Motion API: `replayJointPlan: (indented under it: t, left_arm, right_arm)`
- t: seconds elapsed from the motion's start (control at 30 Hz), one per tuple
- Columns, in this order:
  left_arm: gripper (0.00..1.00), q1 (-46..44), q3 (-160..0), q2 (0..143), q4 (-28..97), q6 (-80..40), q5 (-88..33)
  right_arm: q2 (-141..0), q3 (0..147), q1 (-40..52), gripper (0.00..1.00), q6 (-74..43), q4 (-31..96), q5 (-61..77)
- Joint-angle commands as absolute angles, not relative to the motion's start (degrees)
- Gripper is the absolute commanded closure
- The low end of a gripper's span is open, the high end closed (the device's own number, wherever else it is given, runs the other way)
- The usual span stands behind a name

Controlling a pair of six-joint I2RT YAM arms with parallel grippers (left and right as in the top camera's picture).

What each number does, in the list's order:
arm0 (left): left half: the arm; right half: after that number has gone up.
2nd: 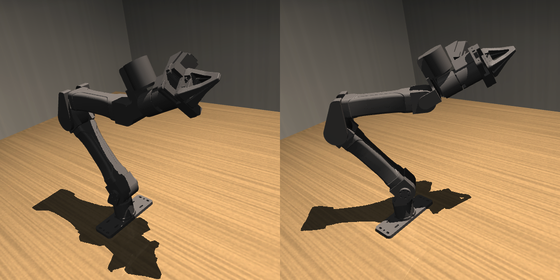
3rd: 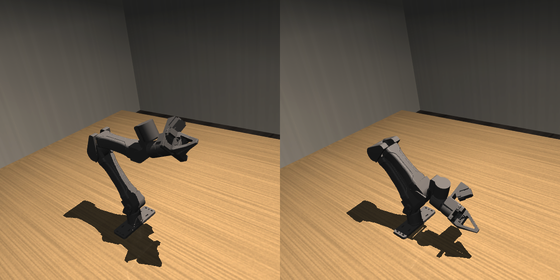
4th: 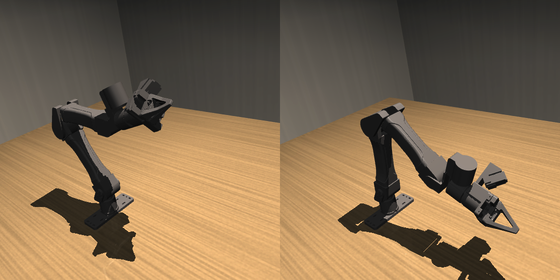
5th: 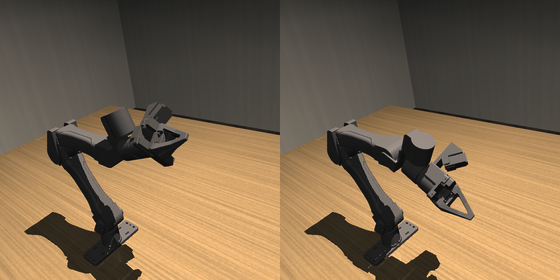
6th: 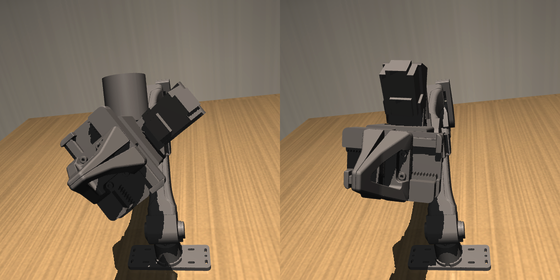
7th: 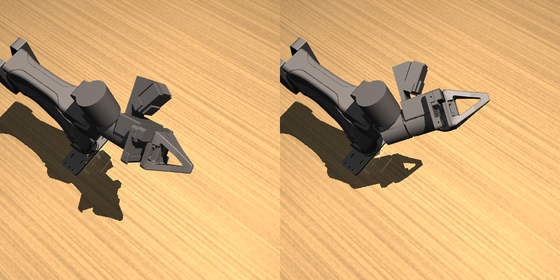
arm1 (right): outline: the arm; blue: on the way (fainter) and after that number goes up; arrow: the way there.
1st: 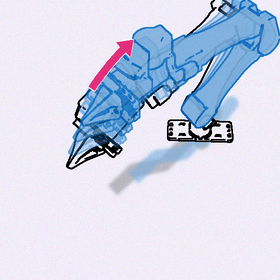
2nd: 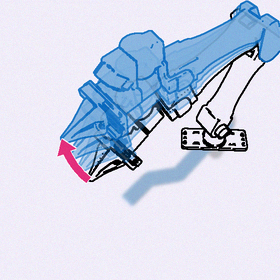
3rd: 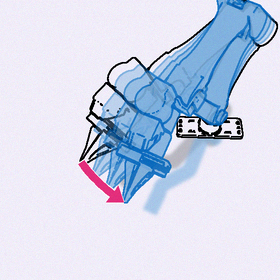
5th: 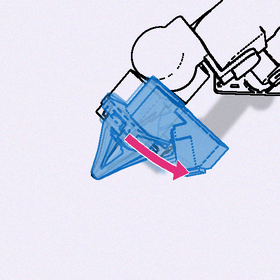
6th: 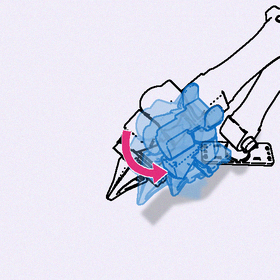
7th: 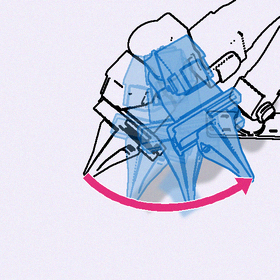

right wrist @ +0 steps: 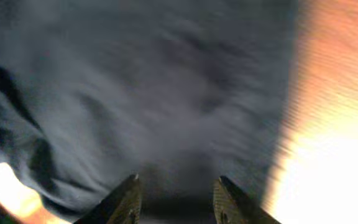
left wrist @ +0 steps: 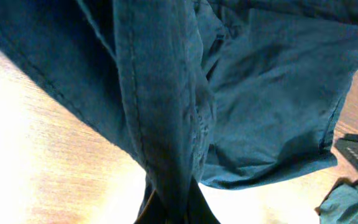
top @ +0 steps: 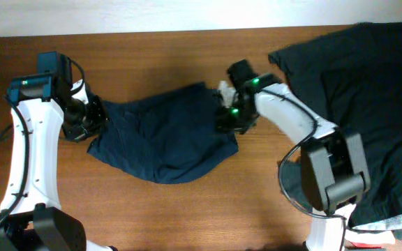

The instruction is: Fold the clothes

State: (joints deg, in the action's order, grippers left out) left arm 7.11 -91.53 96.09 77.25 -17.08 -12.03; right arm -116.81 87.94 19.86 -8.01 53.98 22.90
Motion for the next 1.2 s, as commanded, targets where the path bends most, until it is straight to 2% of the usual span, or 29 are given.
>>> replayJointPlan:
  t: [0.0,0.17,0.27,0.43,0.6,0.8,0.83,0.87,0.93,0.97,1.07,1.13,1.17]
  left_arm:
    - [0.99,2.7,-92.8,95.5,75.4,-16.2,-16.4]
    - [1.00,-8.5,-92.8,95.6,70.8,-16.9,-16.5]
    - [0.99,-15.1,-92.8,96.2,67.2,-21.6,-12.8]
    - [0.99,-23.0,-92.8,100.8,61.4,-24.4,-12.6]
    - [1.00,-26.7,-92.8,108.0,56.4,-24.4,-12.9]
    - [0.99,-29.0,-92.8,108.7,49.0,-24.4,-12.8]
    - [0.95,-29.5,-92.8,108.7,48.5,-24.4,-12.8]
    - [0.85,-29.9,-92.8,108.7,48.2,-24.4,-12.8]
    - [0.54,-30.2,-92.8,108.7,48.0,-24.4,-12.8]
    - [0.48,-30.2,-92.8,108.7,47.7,-24.3,-12.8]
    - [0.45,-28.0,-92.9,108.7,43.9,-21.1,-12.7]
    - [0.44,-23.6,-92.9,108.7,39.1,-20.9,-9.0]
    - [0.39,-21.6,-92.9,108.8,36.8,-20.9,-6.5]
  right_arm:
    - [-117.5,86.4,16.4,0.58,-3.2,56.2,21.8]
    - [-117.8,80.9,16.8,0.59,-3.2,51.7,21.8]
    - [-117.8,78.9,17.0,0.59,-3.4,50.9,21.1]
    - [-117.8,78.4,17.1,0.59,-3.4,51.0,21.1]
    - [-117.8,78.4,18.0,0.60,-3.4,51.0,20.6]
    - [-117.8,78.4,18.0,0.60,-3.4,51.0,20.3]
    - [-117.8,78.4,18.0,0.60,-3.4,51.0,20.3]
    - [-117.8,78.4,18.0,0.59,-3.4,51.0,20.3]
    - [-117.7,78.4,18.0,0.42,-3.5,51.4,19.0]
    - [-117.2,78.5,17.4,0.36,-5.9,52.8,14.4]
    - [-113.7,82.7,12.8,0.31,-9.6,58.7,3.2]
    - [-109.5,89.9,7.9,0.30,-9.7,63.7,4.3]
    - [-108.2,92.6,6.9,0.29,-8.6,65.2,8.0]
